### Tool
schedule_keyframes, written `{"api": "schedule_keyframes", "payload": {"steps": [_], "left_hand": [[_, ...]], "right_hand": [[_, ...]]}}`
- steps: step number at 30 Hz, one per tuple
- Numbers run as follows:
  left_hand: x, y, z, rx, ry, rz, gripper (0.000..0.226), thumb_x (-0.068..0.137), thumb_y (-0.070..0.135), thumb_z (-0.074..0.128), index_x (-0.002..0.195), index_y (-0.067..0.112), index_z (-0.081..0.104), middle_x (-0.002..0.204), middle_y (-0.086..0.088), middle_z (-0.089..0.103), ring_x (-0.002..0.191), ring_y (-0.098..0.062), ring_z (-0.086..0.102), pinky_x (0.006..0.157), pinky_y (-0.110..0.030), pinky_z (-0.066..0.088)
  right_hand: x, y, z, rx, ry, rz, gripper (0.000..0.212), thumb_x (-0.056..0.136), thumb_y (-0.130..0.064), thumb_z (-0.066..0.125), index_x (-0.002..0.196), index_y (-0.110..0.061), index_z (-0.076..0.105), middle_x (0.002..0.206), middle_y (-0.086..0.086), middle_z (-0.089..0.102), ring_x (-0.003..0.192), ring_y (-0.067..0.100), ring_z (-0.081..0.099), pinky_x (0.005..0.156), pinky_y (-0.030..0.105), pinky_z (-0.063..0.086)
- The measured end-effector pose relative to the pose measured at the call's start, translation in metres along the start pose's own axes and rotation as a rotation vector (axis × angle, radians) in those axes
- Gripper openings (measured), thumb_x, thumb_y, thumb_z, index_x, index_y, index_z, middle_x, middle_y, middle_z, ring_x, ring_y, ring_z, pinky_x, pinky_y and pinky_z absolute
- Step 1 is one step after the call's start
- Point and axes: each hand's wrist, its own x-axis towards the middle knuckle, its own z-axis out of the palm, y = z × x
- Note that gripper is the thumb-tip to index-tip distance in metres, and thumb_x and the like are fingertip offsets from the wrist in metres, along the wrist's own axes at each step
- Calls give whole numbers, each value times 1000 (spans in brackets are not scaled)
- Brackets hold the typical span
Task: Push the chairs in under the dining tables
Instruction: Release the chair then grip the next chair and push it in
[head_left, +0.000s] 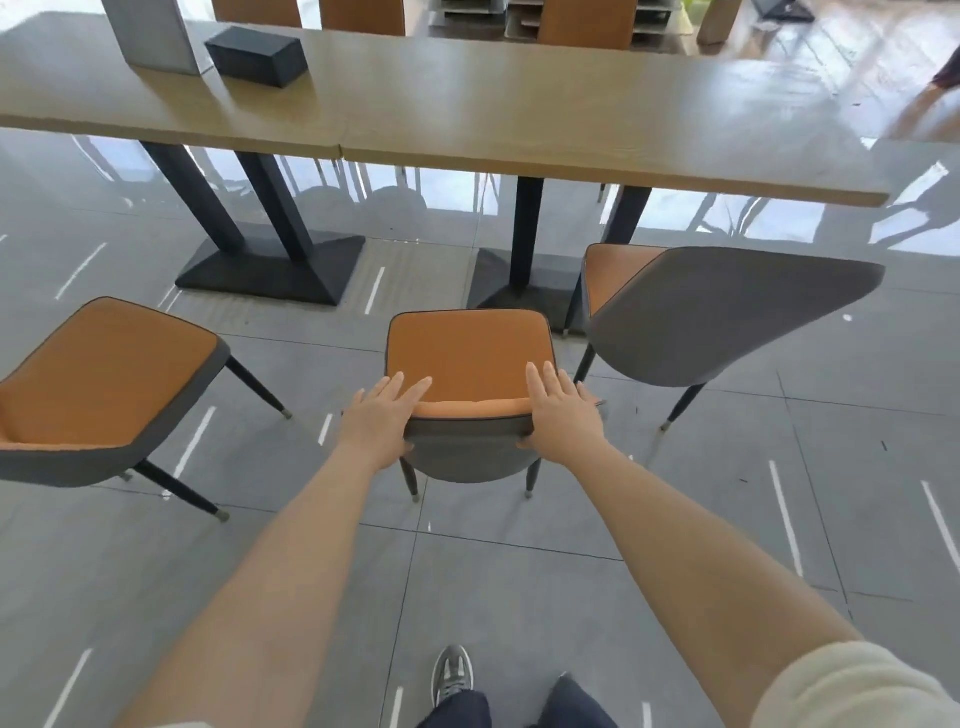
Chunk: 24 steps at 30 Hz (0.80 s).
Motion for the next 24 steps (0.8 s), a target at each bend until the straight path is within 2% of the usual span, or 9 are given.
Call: {"api": "schedule_keyframes", "payload": {"steps": [1,2,3,4,6,9,12,17,24], "left_hand": [[6,-6,0,-2,-6,15,76,87,28,64,148,29,19,152,-8,32,139,-27,34,112,-42,32],[11,-10,-1,-11,-21,39,69,87,28,63,146,29,26,148,-5,41,133,-26,42,107,-40,39],[16,-13,-3,-23,-36,69,61,88,27,61,142,28,32,142,-3,49,128,-25,48,101,-39,43],[20,-15,-3,-31,-44,100,54,89,26,60,139,28,38,136,-1,54,122,-25,53,96,-38,46],[26,-18,-2,-31,-31,146,45,89,24,58,132,28,46,126,-1,61,113,-26,57,89,-39,50],[37,-24,-2,-39,-8,176,39,88,22,58,126,28,50,119,-2,64,106,-27,60,85,-39,51],[48,-28,-4,-42,0,195,40,89,21,57,128,27,50,119,-4,64,108,-29,59,86,-39,51],[72,-36,-11,-35,6,230,36,89,20,57,124,27,53,114,-4,66,103,-29,61,83,-38,51],[122,-39,-28,-12,29,244,32,89,20,57,121,26,54,109,-6,68,96,-30,63,80,-40,54]], "right_hand": [[4,-1,2,-31,22,13,81,87,-31,63,148,-15,12,153,14,25,139,31,28,112,43,29],[8,-2,3,-62,58,14,60,87,-25,61,138,-15,31,140,13,44,123,30,45,98,39,40],[10,-2,2,-94,94,14,35,86,-21,58,118,-14,43,123,10,57,101,27,53,81,34,42],[11,-3,1,-126,114,14,17,86,-18,54,99,-14,44,109,8,62,84,25,51,70,32,38],[11,-5,-2,-169,134,22,14,86,-16,51,85,-15,37,98,7,65,72,23,45,65,31,33],[15,-8,-2,-174,165,36,14,87,-17,51,84,-14,38,96,8,66,71,23,43,66,29,32],[23,-10,-5,-183,177,40,4,88,-17,50,88,-15,47,96,9,67,72,24,45,67,30,33],[41,-11,-11,-169,178,43,14,90,-17,49,100,-10,56,96,9,67,86,28,63,73,32,41],[86,0,-28,-122,219,51,13,90,-18,51,99,-11,56,98,9,67,93,30,61,83,37,44]]}}
